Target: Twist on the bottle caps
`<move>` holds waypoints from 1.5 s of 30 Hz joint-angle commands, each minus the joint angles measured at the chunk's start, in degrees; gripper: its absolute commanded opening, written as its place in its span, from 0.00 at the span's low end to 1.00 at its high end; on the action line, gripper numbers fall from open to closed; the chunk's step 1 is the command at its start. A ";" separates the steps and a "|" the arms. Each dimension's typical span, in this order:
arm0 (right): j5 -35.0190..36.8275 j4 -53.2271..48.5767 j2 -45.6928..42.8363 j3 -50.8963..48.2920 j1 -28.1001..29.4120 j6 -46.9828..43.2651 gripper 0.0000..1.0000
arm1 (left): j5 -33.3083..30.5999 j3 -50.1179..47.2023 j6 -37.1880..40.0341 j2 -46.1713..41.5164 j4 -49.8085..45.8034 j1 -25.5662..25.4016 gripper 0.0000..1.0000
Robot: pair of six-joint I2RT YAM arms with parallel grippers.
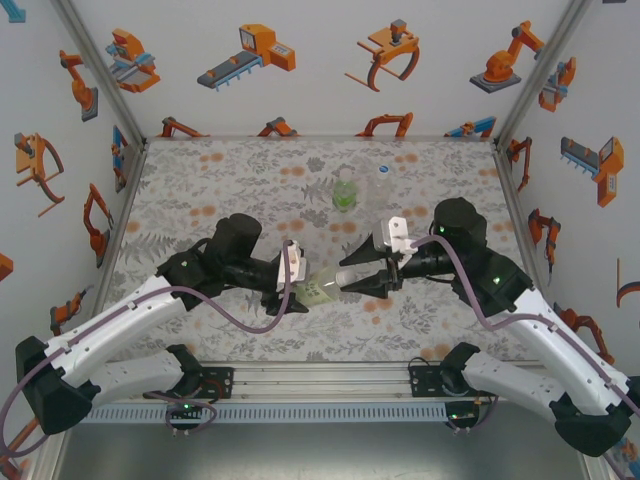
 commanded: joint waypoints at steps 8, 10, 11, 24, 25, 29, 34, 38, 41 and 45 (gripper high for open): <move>-1.56 -1.64 -0.98 -0.61 0.17 -3.29 0.45 | 2.93 0.96 1.08 -0.63 0.36 -0.26 0.00; -1.33 -2.09 -0.93 -0.56 0.17 -3.74 0.45 | 2.94 0.90 1.00 -0.63 0.37 -0.26 0.00; -1.11 -2.29 -0.91 -0.42 0.19 -3.99 0.45 | 3.01 0.94 1.01 -0.65 0.30 -0.26 0.00; 8.97 0.01 -0.74 -0.64 0.17 6.20 0.00 | 2.45 0.82 0.23 -0.83 1.07 -0.30 0.00; 11.64 1.39 -0.75 -1.27 0.17 10.62 0.00 | 1.67 0.59 -0.20 -0.90 1.73 -0.34 0.00; 23.97 7.43 -0.96 -5.04 0.17 34.23 0.00 | -3.39 -0.97 -2.55 -0.47 6.45 -0.34 0.00; 42.43 -0.84 -0.34 -4.40 0.23 63.86 0.00 | -13.75 -0.36 -5.55 1.49 9.42 -0.94 0.00; 43.35 -6.48 2.73 0.02 0.28 76.71 0.00 | -17.59 0.33 -5.29 2.80 9.68 -1.21 0.00; 43.73 -8.56 4.11 1.78 0.18 81.88 0.00 | -17.53 0.72 -4.78 3.34 9.38 -1.22 0.00; 44.41 -13.93 5.71 4.05 0.17 84.49 0.00 | -19.49 1.04 -5.47 3.13 8.99 -1.40 0.01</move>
